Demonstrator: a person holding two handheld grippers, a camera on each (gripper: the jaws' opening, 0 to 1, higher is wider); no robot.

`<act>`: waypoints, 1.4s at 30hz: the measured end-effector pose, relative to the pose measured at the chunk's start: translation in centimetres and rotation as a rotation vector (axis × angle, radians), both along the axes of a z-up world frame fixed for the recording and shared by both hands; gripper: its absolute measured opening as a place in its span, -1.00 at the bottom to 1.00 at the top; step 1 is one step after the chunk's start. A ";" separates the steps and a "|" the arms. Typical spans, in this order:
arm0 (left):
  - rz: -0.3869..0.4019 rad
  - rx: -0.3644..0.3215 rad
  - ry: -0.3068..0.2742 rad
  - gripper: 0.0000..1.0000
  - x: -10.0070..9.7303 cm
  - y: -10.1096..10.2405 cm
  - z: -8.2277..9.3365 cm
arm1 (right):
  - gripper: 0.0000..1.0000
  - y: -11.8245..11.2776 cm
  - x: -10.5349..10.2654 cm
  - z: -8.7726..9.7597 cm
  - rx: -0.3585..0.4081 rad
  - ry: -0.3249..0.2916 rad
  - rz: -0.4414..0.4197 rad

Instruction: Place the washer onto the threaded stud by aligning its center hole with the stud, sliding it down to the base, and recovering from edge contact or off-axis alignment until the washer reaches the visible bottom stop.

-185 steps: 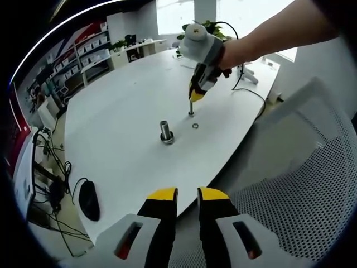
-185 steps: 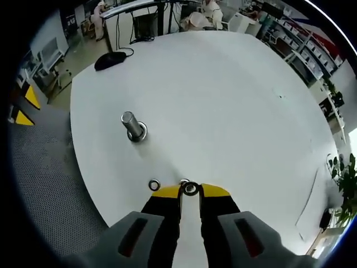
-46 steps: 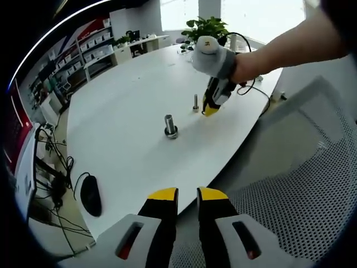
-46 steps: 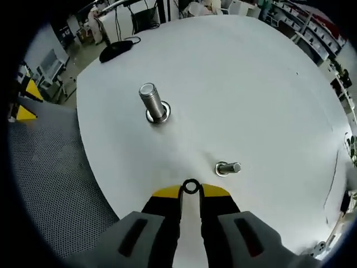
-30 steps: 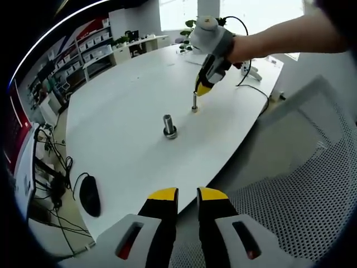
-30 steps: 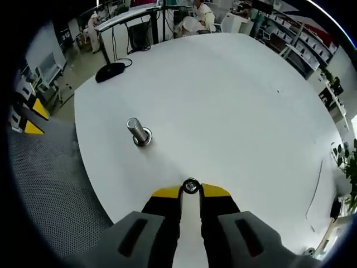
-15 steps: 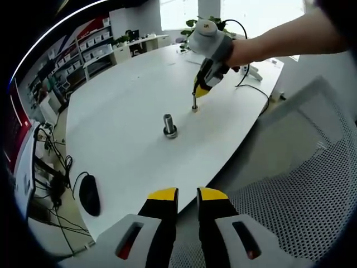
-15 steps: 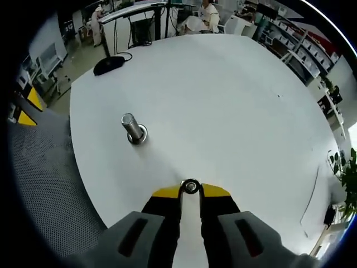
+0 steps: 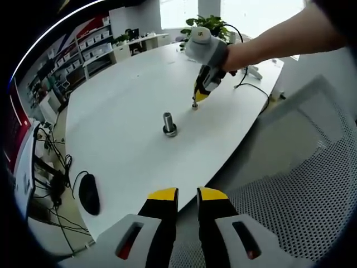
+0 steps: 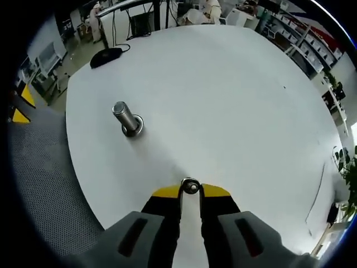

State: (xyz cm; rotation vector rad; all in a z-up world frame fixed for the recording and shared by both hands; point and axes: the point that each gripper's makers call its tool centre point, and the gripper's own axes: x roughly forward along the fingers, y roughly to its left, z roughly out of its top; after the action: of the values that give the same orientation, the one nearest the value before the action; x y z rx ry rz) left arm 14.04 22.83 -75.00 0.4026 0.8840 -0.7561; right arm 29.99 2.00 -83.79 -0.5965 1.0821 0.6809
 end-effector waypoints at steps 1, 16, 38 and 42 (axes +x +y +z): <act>0.000 0.001 0.001 -0.78 0.0 0.0 0.0 | -0.71 0.0 0.1 -0.3 0.001 0.007 -0.005; -0.001 0.011 0.016 -0.78 -0.2 0.1 -0.3 | -0.54 -0.1 -0.3 -1.6 0.023 0.003 -0.049; -0.047 -0.034 -0.026 -0.77 -0.3 -1.0 0.8 | -0.40 -1.4 -7.7 11.5 0.313 -0.266 -0.184; -0.030 -0.061 -0.054 -0.76 0.1 -1.1 1.4 | -0.35 -2.3 -9.9 14.3 0.363 -0.327 -0.236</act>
State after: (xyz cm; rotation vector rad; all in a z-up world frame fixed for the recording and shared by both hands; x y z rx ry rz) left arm 14.10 21.78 -73.60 0.3816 0.8043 -0.7944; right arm 20.10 -0.26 -69.52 -0.2483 0.6869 0.5330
